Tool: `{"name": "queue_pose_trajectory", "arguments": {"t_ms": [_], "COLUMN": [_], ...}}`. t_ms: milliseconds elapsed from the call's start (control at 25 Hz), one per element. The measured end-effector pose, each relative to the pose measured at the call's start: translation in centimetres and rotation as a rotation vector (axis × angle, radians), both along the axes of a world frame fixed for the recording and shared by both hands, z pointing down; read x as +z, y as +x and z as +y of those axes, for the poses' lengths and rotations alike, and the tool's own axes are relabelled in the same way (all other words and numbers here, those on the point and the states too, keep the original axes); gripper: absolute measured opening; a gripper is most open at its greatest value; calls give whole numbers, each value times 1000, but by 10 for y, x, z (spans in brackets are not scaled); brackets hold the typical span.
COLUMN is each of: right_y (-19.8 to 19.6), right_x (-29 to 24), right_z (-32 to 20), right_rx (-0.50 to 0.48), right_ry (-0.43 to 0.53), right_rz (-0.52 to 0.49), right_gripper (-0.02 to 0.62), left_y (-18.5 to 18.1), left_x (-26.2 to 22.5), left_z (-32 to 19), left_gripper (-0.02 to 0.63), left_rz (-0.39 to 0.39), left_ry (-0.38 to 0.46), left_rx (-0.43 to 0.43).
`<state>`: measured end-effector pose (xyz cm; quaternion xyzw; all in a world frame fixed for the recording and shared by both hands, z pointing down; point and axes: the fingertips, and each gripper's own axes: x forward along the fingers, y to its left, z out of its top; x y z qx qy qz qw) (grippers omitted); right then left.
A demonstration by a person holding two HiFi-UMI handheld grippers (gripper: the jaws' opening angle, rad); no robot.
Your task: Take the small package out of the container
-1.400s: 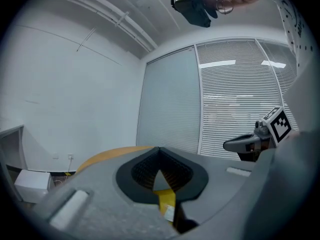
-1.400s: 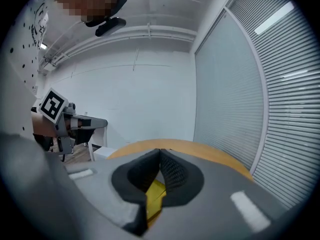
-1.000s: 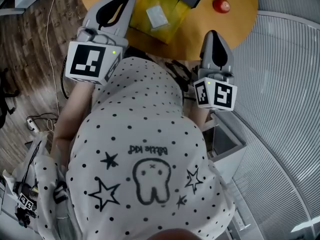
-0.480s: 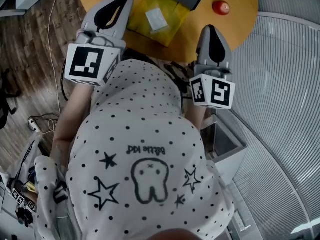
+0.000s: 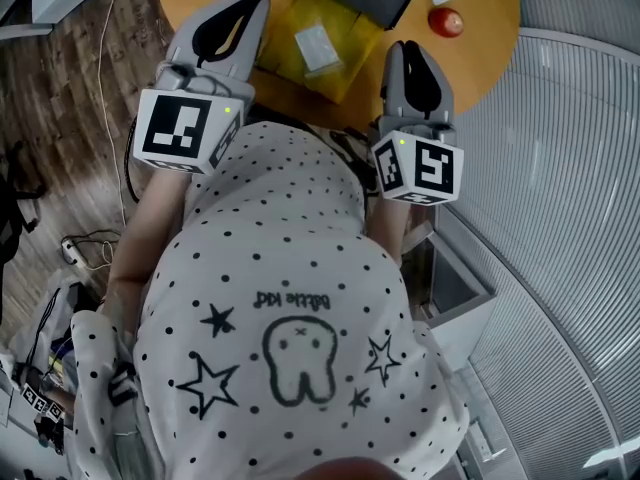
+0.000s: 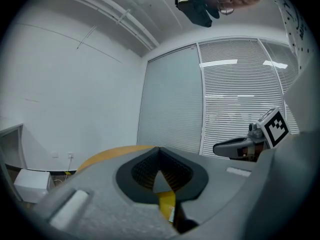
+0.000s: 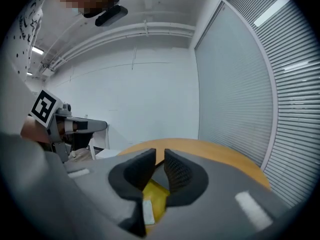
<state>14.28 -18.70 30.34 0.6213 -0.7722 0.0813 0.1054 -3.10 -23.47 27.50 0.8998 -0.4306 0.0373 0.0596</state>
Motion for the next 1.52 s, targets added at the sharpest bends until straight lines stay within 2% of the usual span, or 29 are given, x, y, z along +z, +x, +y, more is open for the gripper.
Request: {"name": "queue_pose_trajectory", "arguments": {"t_ms": [440,1520], "right_y": [-18,-52], "right_x": [49,156], "right_z": [-23,-46], "right_rx": [-27,-143], "right_ry": [-124,-397], "right_rz": [-1,68], "right_gripper": [98,114], "left_y": [-5,-11], "left_x": [5,17], "left_z": [-15,-41], "left_gripper": [3,3], "left_rz": [-8,-41], "left_ry": [-18,-53], "left_rx": [10,6]}}
